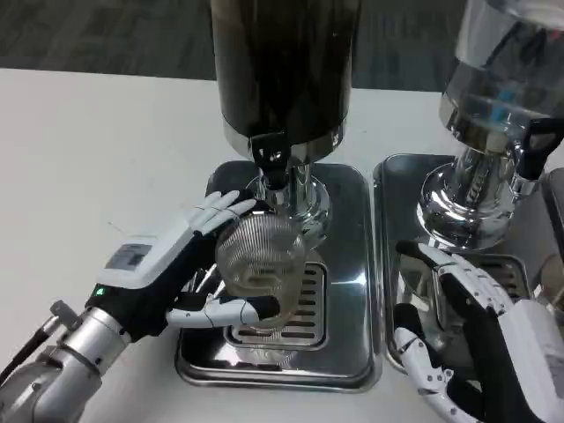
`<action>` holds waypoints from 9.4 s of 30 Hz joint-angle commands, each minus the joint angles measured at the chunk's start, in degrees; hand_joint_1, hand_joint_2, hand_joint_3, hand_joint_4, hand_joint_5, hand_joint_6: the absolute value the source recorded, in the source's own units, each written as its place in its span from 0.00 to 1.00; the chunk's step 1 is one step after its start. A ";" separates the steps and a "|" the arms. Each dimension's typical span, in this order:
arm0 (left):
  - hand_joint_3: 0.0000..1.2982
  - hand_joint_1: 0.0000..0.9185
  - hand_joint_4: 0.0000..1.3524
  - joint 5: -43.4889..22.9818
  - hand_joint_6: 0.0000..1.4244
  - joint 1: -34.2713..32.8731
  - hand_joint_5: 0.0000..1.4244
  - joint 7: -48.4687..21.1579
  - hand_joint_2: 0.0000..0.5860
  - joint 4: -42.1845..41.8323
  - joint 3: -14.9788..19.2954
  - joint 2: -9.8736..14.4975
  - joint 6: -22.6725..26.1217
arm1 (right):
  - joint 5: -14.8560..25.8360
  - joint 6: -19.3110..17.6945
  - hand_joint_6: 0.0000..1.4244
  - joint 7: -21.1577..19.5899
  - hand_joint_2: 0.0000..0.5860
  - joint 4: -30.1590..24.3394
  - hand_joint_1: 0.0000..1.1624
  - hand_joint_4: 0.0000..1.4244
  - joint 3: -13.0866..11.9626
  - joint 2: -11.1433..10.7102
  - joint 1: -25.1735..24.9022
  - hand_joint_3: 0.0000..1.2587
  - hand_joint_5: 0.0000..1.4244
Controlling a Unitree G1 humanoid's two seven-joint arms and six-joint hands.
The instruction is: Grasp the cup under the faucet to collect the drink, then remove the cup.
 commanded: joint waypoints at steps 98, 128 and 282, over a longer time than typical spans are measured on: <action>0.15 0.00 0.05 -71.55 0.15 -2.87 0.07 -89.07 0.11 -36.11 27.62 -1.70 53.31 | 2.43 -1.44 0.06 -5.75 0.73 8.31 0.27 0.15 1.62 1.75 -4.34 0.20 0.12; 0.16 0.00 0.05 -61.71 0.10 0.53 0.07 -90.54 0.12 -35.77 22.41 -0.63 34.69 | 3.25 -1.19 0.06 -4.63 0.74 7.62 0.26 0.15 0.73 1.40 -4.45 0.20 0.12; 0.16 0.00 0.05 -57.62 0.13 4.40 0.05 -81.08 0.15 -33.59 19.51 3.77 14.22 | 15.46 3.16 0.00 20.42 0.39 19.80 0.34 0.00 5.80 1.06 -25.03 0.00 0.00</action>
